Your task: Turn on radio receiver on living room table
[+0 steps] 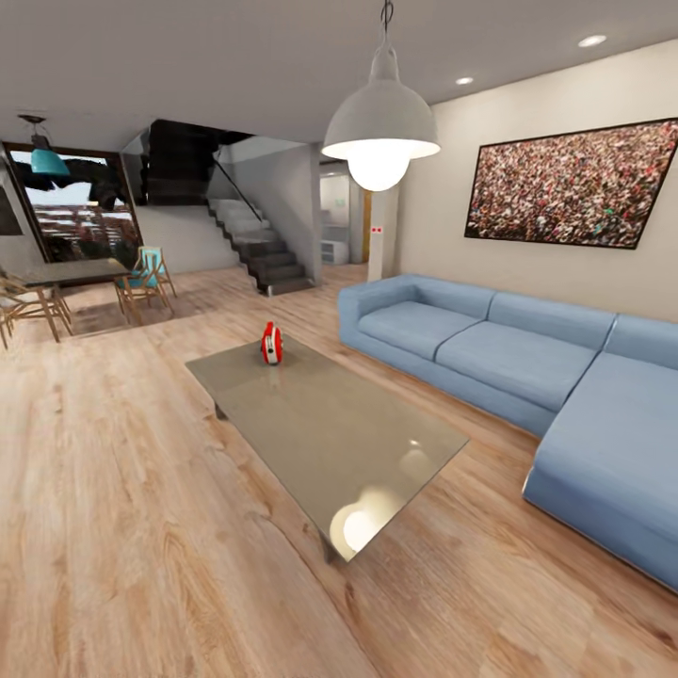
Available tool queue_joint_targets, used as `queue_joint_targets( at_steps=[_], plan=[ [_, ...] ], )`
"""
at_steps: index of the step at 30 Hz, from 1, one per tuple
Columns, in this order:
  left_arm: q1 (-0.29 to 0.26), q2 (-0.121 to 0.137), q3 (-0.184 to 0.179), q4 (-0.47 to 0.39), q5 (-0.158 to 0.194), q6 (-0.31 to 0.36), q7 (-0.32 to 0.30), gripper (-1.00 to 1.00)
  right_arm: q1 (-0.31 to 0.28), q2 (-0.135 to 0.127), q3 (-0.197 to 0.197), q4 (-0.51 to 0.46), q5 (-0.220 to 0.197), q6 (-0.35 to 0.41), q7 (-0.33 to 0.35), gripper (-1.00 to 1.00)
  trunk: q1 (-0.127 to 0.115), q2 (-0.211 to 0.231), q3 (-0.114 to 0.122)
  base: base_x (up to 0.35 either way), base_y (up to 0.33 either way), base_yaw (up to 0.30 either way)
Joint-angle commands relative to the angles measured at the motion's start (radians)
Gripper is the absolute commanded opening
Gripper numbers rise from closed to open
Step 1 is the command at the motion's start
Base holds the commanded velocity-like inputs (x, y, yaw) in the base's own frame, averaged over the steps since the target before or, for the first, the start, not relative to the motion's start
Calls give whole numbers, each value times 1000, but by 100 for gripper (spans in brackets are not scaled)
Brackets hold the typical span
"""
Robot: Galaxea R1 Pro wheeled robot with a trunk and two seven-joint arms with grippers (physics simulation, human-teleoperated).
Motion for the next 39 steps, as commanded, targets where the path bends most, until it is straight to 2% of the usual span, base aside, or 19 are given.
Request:
queue_joint_targets(
  at_steps=[1,39],
  plan=[
    [0,0,0,0,0,0,0,100,0,0,0,0,0,0,0,100,0,0,0,0,0,270],
    [0,1,0,0,0,0,0,100,0,0,0,0,0,0,0,100,0,0,-14,0,0,270]
  ],
)
